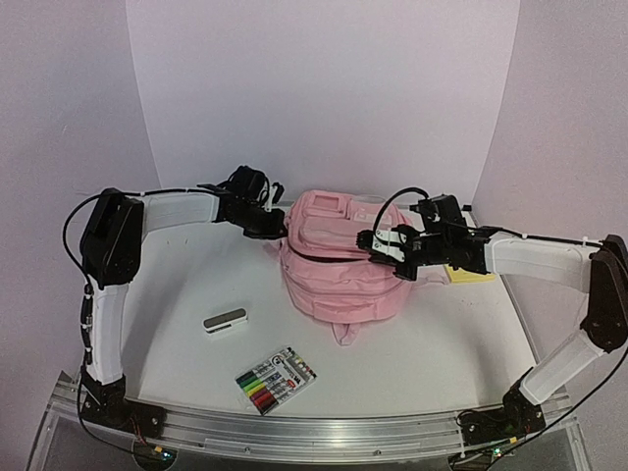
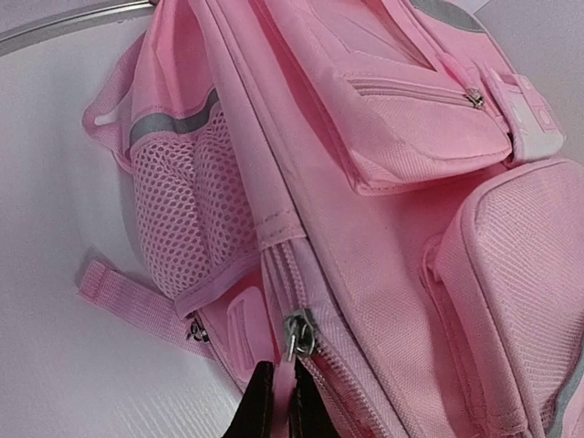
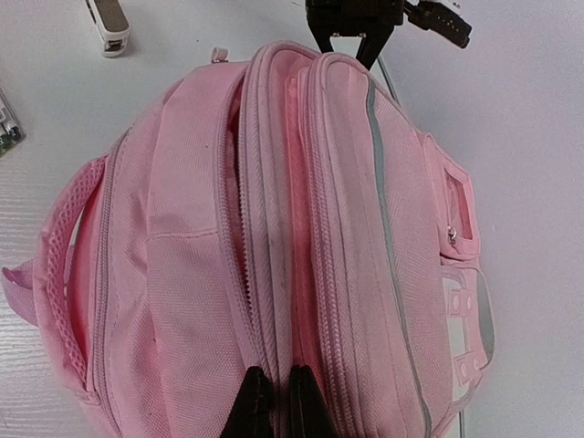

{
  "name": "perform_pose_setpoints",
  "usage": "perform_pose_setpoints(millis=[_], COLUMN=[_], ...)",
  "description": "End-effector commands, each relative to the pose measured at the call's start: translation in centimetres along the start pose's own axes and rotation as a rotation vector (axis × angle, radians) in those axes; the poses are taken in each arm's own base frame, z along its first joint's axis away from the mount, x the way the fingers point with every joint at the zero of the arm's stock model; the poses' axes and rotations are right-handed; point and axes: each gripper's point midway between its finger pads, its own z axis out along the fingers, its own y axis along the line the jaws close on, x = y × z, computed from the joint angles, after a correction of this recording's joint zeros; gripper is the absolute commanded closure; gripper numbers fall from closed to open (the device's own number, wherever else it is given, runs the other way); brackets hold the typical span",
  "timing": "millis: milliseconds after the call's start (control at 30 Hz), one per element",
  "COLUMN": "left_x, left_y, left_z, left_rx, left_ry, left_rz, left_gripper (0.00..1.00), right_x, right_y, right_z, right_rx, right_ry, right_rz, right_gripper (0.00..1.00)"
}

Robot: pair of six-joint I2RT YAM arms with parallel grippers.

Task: Pack the student bag
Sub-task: Unzip the student bag at the center of the board.

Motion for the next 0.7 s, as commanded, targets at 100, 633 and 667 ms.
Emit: perform_pose_setpoints(millis=[100, 633, 667], left_x=[-5.9, -5.0, -4.7], left_y=[13.1, 5.8, 5.4], left_z=[-5.1, -14.2, -14.7], left_rx=[-0.322, -0.116, -0.111], left_ry=[-0.135, -0.122, -0.124], left_rz=[-0.155, -0.282, -0.284], left_gripper=[0.80, 0.00, 0.00], right_x=[-2.0, -5.3, -3.6], right_y=[-2.0, -11.1, -11.9], right_z=[1.0, 0.9, 0.2], right_rx=[0.025, 0.062, 0.076], right_ry=[0.028, -0.041, -0.004], right_rz=[0.165, 0.648, 0.683], right_gripper=[1.00, 0.23, 0.19])
